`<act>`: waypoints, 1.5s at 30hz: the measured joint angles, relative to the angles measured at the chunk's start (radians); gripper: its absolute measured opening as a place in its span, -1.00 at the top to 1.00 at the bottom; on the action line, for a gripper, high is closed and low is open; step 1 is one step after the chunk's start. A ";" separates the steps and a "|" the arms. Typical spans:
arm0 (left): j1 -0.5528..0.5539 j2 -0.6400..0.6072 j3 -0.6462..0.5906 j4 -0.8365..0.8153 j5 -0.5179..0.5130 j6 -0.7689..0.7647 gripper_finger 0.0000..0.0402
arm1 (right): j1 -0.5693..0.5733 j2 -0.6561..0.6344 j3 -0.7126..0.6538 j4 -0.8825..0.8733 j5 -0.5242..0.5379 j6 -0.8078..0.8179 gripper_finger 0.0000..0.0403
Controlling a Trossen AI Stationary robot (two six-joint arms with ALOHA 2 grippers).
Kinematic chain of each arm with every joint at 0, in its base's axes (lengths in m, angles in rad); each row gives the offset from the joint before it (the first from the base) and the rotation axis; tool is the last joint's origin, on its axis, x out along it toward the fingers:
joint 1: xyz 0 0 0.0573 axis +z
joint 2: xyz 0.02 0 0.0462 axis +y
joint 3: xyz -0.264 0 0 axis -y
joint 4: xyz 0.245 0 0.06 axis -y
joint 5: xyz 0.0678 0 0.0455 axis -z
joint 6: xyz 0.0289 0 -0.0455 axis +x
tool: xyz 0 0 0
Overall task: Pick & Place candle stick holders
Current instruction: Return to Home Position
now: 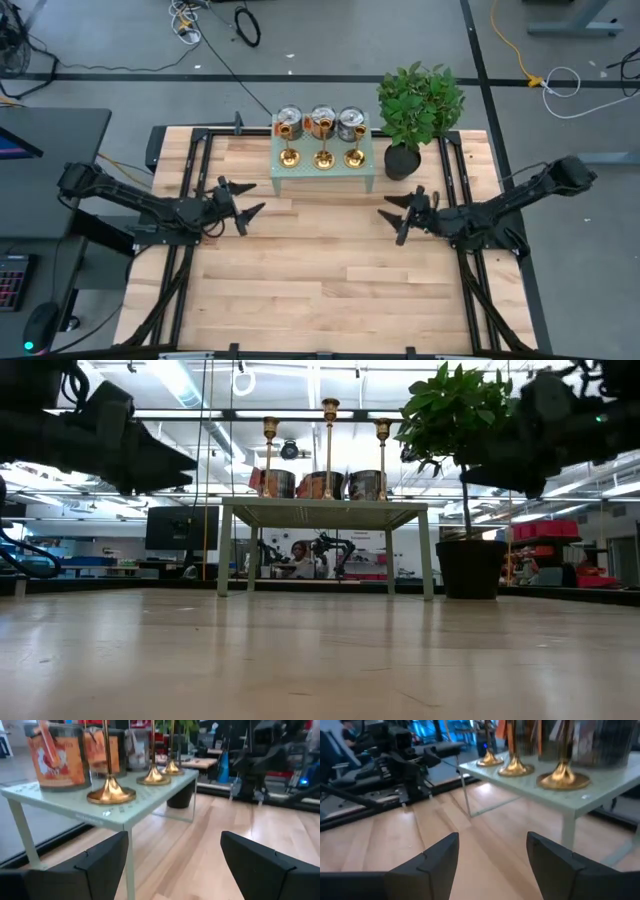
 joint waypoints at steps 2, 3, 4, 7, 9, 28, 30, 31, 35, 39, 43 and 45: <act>0.007 -0.010 -0.002 0.023 0.016 0.011 -0.63 | -0.025 -0.079 -0.042 0.008 -0.029 -0.056 -0.17; 0.004 -0.023 -0.002 0.031 0.026 0.026 -0.63 | -0.033 -0.125 -0.065 0.021 -0.049 -0.088 -0.17; 0.002 -0.032 -0.002 0.053 0.040 0.054 -0.63 | -0.037 -0.176 -0.090 0.035 -0.069 -0.125 -0.17; -0.002 -0.086 -0.002 0.081 0.050 0.119 -0.63 | -0.036 -0.339 -0.164 0.031 -0.080 -0.174 -0.17; -0.009 -0.131 -0.002 0.070 0.090 0.131 -0.63 | -0.033 -0.437 -0.168 -0.106 -0.079 -0.179 -0.17; -0.036 -0.414 -0.004 -0.457 0.345 0.068 -0.63 | 0.083 -0.762 -0.166 -0.457 -0.003 -0.030 -0.17; -0.033 -0.428 -0.004 -0.406 0.448 0.148 -0.63 | 0.084 -0.755 -0.167 -0.481 -0.041 0.088 -0.17; -0.030 -0.427 -0.004 -0.384 0.452 0.159 -0.63 | 0.084 -0.753 -0.167 -0.483 -0.053 0.132 -0.17; -0.027 -0.425 -0.004 -0.401 0.433 0.130 -0.63 | 0.084 -0.751 -0.167 -0.481 -0.109 0.194 -0.17; -0.027 -0.425 -0.004 -0.433 0.434 0.046 -0.63 | 0.084 -0.751 -0.167 -0.481 -0.150 0.197 -0.17; -0.027 -0.425 -0.004 -0.430 0.434 0.025 -0.63 | 0.084 -0.751 -0.167 -0.481 -0.168 0.197 -0.17; -0.027 -0.425 -0.004 -0.429 0.434 0.024 -0.63 | 0.084 -0.751 -0.167 -0.481 -0.168 0.197 -0.17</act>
